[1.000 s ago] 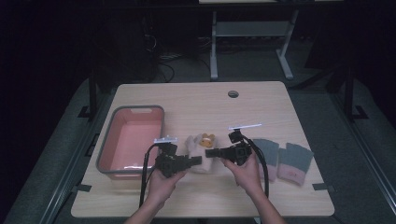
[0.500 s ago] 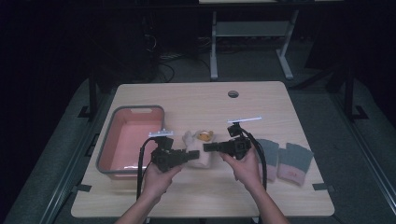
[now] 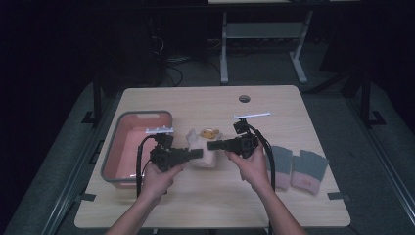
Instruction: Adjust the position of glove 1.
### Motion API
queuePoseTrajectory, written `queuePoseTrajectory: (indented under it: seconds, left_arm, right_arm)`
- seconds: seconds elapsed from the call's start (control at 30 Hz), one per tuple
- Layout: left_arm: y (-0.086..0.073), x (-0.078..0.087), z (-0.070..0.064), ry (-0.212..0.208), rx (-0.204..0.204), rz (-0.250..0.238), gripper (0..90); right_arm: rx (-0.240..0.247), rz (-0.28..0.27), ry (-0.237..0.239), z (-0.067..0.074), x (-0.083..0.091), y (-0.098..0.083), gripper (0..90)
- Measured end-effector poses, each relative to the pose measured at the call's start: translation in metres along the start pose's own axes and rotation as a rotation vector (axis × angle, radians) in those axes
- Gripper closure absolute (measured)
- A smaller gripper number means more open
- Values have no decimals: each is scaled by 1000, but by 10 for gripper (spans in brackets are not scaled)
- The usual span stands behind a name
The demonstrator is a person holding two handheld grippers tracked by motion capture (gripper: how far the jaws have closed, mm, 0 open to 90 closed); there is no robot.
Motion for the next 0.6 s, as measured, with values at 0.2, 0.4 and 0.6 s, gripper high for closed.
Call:
queuePoseTrajectory:
  seconds: [0.2, 0.4, 0.6]
  left_arm:
    - [7, 7, 3, -7, 6, -1, 666]
    - [13, 12, 3, -8, 8, -5, 666]
    - [17, 16, 5, -8, 7, -11, 666]
  right_arm:
    - [-1, 2, 9, 3, -3, 9, 814]
    - [5, -2, 13, 6, -6, 17, 814]
    - [17, 7, 12, 8, -8, 23, 814]
Point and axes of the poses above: each handheld gripper's, and its own axes: x roughly backward along the jaws, y roughly out of its top, z roughly to its left, the point moved 4 cm from there along -x, roughly forward along the jaws, and after that the axes turned 14 degrees about x, right-handed, at the moved point
